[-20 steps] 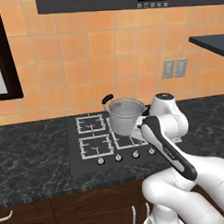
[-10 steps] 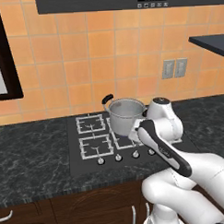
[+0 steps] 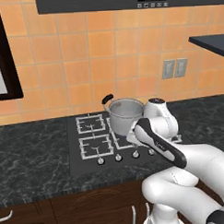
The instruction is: Turn off the center burner of the stove.
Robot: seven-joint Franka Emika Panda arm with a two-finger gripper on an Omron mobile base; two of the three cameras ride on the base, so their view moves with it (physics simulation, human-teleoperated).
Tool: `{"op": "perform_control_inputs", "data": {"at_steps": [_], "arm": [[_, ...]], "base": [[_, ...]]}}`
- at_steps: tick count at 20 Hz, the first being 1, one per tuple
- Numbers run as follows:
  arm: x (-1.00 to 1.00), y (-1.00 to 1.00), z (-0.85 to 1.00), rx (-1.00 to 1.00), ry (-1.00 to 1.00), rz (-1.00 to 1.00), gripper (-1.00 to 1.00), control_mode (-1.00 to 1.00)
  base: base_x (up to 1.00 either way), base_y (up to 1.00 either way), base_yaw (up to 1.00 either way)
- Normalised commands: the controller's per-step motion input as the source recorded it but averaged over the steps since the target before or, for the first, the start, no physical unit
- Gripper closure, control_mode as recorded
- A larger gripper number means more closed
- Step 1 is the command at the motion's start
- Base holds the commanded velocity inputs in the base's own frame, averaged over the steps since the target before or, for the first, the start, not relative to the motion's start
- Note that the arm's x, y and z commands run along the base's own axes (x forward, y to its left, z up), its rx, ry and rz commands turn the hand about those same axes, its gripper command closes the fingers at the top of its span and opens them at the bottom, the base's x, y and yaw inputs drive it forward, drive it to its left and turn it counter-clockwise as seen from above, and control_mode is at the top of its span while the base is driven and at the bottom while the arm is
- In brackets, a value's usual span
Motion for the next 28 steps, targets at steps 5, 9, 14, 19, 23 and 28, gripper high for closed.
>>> {"op": "perform_control_inputs", "data": {"at_steps": [5, 9, 14, 19, 23, 28], "arm": [[0.05, 0.11, -0.17, 0.0, 0.08, 0.0, -1.0, -1.0], [0.05, 0.02, -0.11, 0.0, 0.01, 0.0, -1.0, -1.0], [0.07, 0.0, -0.11, 0.0, 0.0, 0.0, -1.0, -1.0], [0.09, 0.0, -0.14, 0.0, 0.0, 0.0, -1.0, -1.0], [0.17, 0.0, -0.11, 0.0, 0.0, 0.01, -1.0, -1.0], [0.22, 0.0, -0.07, 0.0, 0.0, 0.02, -1.0, -1.0]], "base": [[0.0, 0.0, 0.0], [0.0, 0.0, 0.0], [0.0, 0.0, 0.0], [0.0, 0.0, 0.0], [0.0, 0.0, 0.0], [0.0, 0.0, 0.0]]}}
